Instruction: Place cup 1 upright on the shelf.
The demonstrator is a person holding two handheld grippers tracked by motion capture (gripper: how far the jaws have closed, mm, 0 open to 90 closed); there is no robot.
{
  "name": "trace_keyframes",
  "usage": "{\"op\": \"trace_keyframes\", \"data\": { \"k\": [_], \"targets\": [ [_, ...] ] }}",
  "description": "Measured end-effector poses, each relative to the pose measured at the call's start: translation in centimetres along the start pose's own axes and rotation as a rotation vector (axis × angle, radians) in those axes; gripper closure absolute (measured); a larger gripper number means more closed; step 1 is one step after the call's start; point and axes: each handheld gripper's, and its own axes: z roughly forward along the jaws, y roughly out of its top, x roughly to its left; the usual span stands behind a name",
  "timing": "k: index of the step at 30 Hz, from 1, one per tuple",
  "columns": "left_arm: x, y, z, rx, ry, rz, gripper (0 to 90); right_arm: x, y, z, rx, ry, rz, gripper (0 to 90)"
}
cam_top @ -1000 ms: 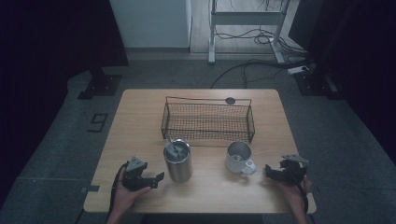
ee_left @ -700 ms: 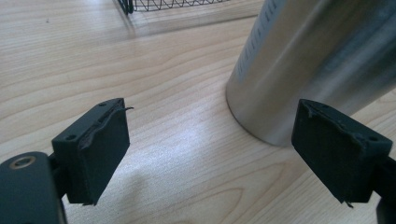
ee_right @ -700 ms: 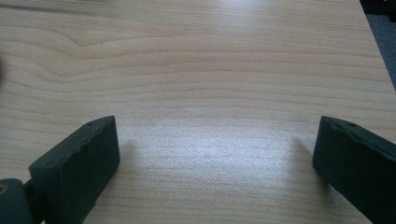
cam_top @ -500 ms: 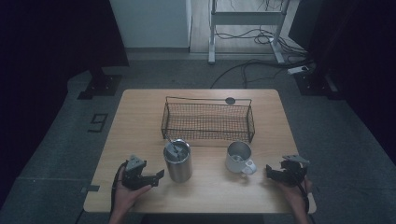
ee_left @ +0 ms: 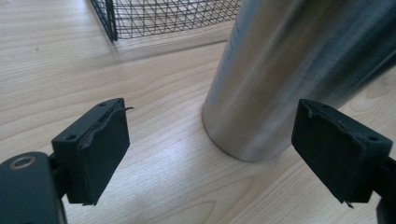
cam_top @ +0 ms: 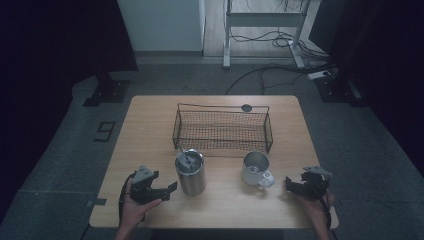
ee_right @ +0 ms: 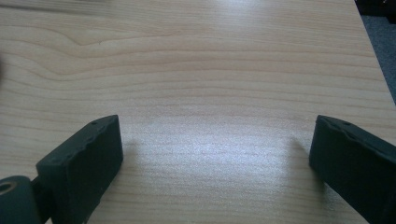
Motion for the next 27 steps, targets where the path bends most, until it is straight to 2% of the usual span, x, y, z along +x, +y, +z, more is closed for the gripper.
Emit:
{"op": "trace_keyframes", "data": {
  "k": [9, 27],
  "targets": [
    [-1.0, 0.9, -0.3, -0.026, -0.030, 0.008, 11.3, -0.1, 0.0, 0.0, -0.003, 0.001, -0.003, 3.2],
    [-2.3, 1.8, -0.1, -0.028, -0.086, 0.031, 7.1, -0.1, -0.1, 0.0, -0.004, 0.000, -0.002, 3.6]
  ]
}}
